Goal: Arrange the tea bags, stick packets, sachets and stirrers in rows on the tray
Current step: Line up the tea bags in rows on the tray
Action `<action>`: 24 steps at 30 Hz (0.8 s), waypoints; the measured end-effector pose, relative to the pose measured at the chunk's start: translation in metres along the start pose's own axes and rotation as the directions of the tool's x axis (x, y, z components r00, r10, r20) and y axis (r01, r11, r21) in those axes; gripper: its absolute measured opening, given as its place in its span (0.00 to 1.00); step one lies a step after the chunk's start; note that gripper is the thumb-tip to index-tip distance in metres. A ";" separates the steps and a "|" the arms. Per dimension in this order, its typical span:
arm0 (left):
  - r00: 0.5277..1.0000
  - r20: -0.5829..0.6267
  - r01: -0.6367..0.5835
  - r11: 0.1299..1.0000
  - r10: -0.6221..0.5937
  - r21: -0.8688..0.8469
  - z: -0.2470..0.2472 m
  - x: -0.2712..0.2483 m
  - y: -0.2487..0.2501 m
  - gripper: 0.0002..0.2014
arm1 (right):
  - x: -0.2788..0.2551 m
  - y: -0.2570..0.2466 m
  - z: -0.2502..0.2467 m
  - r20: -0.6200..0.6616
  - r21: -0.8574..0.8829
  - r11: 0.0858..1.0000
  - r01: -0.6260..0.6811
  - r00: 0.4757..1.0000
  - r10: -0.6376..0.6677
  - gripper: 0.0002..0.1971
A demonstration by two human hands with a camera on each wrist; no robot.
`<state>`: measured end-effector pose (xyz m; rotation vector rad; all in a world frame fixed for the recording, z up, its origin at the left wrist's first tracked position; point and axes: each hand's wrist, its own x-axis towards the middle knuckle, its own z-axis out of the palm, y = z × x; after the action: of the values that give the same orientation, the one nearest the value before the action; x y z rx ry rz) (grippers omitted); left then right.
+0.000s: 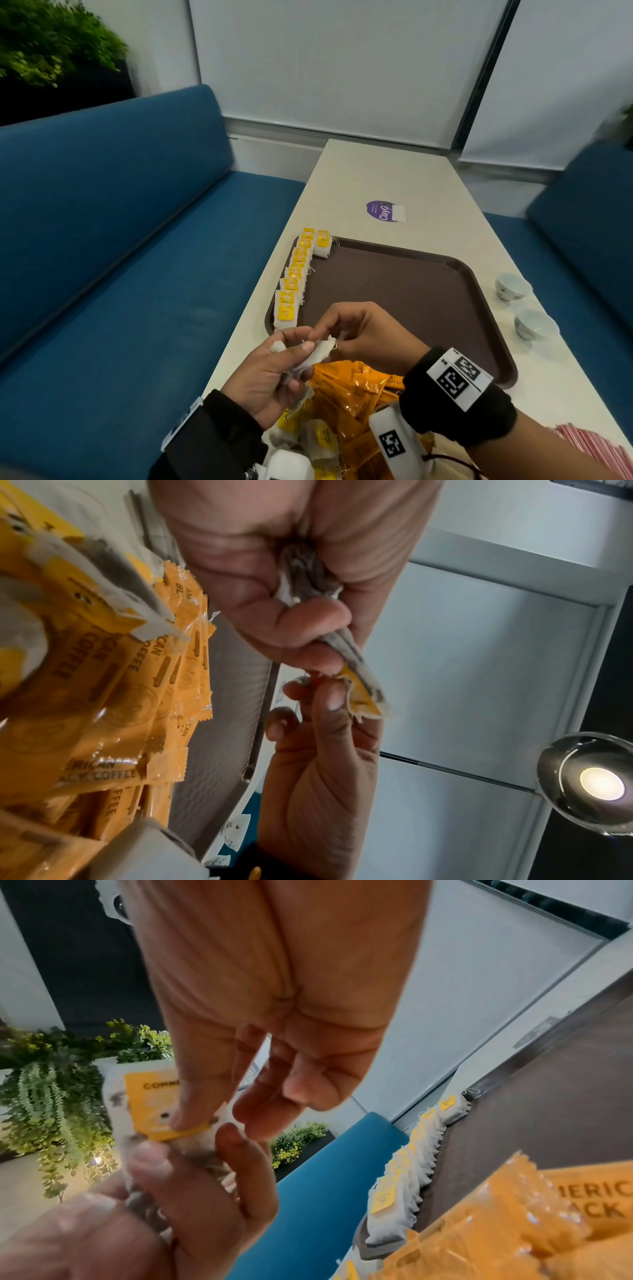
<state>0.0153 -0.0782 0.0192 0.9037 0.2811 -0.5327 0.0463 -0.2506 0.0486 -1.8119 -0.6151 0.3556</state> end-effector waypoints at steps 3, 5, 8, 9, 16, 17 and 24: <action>1.000 -0.012 0.005 1.000 -0.005 -0.024 0.000 0.004 0.002 0.19 | 0.004 0.003 -0.002 -0.017 0.001 0.999 0.045 0.999 -0.045 0.11; 1.000 -0.030 0.007 0.999 -0.008 -0.035 0.001 0.007 0.004 0.19 | 0.008 0.005 -0.005 -0.047 0.030 0.998 0.049 0.998 -0.047 0.10; 0.997 -0.071 0.007 0.999 -0.010 -0.040 -0.002 0.013 0.008 0.18 | 0.018 0.007 -0.012 -0.203 0.150 0.989 -0.017 0.978 0.047 0.09; 0.996 -0.084 0.010 0.999 -0.012 -0.033 -0.003 0.015 0.009 0.19 | 0.023 0.008 -0.017 -0.261 0.177 0.983 -0.055 0.960 0.101 0.08; 0.992 -0.124 0.019 1.000 -0.017 0.013 -0.011 0.034 0.014 0.23 | 0.094 0.040 -0.074 -0.568 0.104 0.966 -0.237 0.783 0.253 0.10; 0.992 -0.122 0.017 1.000 -0.017 0.001 -0.012 0.036 0.016 0.21 | 0.107 0.049 -0.082 -0.586 0.065 0.959 -0.275 0.767 0.259 0.11; 0.996 -0.093 0.004 1.000 -0.007 -0.026 -0.021 0.047 0.031 0.15 | 0.179 0.099 -0.105 -0.517 -0.108 0.812 -0.573 0.730 0.447 0.14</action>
<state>0.0710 -0.0610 0.0067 0.9041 0.3741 -0.4916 0.2712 -0.2532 -0.0008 -2.2152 0.2198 0.1869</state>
